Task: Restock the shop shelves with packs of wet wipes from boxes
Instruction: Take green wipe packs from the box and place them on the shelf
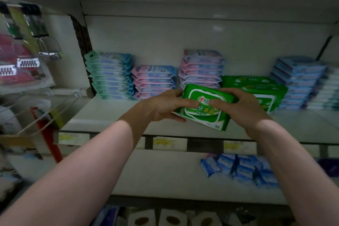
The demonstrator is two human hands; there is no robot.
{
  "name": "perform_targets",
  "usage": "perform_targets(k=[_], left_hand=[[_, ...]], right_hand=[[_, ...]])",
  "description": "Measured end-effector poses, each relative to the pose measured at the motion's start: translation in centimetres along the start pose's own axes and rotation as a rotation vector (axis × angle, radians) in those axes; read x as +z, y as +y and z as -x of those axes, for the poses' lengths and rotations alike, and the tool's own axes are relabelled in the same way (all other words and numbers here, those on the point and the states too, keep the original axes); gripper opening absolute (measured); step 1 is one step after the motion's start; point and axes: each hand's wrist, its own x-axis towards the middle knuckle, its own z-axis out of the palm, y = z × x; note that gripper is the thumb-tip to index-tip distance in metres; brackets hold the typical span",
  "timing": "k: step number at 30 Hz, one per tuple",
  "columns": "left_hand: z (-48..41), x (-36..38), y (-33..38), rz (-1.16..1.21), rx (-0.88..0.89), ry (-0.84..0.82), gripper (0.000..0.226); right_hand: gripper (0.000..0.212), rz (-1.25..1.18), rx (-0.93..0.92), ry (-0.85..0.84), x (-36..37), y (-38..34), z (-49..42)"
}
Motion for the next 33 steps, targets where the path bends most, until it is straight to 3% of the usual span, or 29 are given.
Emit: perform_targets(k=[7, 17, 23, 28, 33], left_hand=[[-1.5, 3.7, 2.1, 0.043, 0.038, 0.072, 0.036], [3.3, 2.3, 4.5, 0.008, 0.088, 0.213, 0.049], [8.6, 0.1, 6.4, 0.005, 0.159, 0.214, 0.053], [13.8, -2.7, 8.8, -0.064, 0.23, 0.185, 0.06], [18.5, -5.3, 12.1, -0.182, 0.337, 0.123, 0.051]], right_hand=[[0.047, -0.011, -0.051, -0.091, -4.9, 0.0, -2.1], [0.042, -0.064, -0.152, -0.178, -3.9, -4.0, -1.2], [0.028, -0.134, -0.205, -0.25, -2.6, -8.7, 2.1], [0.04, -0.083, -0.282, -0.251, -0.8, -13.4, 5.2], [0.041, -0.05, -0.37, -0.283, 0.1, -18.9, 7.2]])
